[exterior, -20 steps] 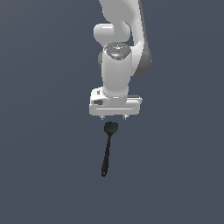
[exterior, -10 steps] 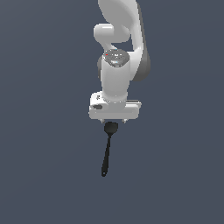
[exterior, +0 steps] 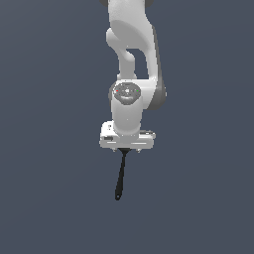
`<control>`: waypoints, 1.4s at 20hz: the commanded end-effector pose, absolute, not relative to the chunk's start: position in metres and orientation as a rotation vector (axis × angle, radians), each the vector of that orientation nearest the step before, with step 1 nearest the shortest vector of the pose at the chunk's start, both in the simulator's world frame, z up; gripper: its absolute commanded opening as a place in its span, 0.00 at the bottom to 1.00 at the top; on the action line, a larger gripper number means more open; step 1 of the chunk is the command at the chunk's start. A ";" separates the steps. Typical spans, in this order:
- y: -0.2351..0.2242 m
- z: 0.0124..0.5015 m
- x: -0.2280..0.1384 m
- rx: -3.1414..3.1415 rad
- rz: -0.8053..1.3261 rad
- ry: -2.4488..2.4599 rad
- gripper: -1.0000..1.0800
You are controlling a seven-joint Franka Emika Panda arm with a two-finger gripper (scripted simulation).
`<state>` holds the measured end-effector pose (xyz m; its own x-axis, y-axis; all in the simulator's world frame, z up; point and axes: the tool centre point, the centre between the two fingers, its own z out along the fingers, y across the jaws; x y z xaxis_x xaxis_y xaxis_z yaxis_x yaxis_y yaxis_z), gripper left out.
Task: Pick up the object and move it to a goal position.
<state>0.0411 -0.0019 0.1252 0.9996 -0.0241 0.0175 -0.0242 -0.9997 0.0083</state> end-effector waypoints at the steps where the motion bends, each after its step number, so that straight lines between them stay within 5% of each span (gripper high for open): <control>1: -0.004 0.108 0.047 3.135 0.019 -0.057 0.96; 28: -0.011 0.021 0.058 3.140 0.000 -0.101 0.96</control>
<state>0.0576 -0.0107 0.0273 0.9979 -0.0644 -0.0012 -0.0644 -0.9979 0.0002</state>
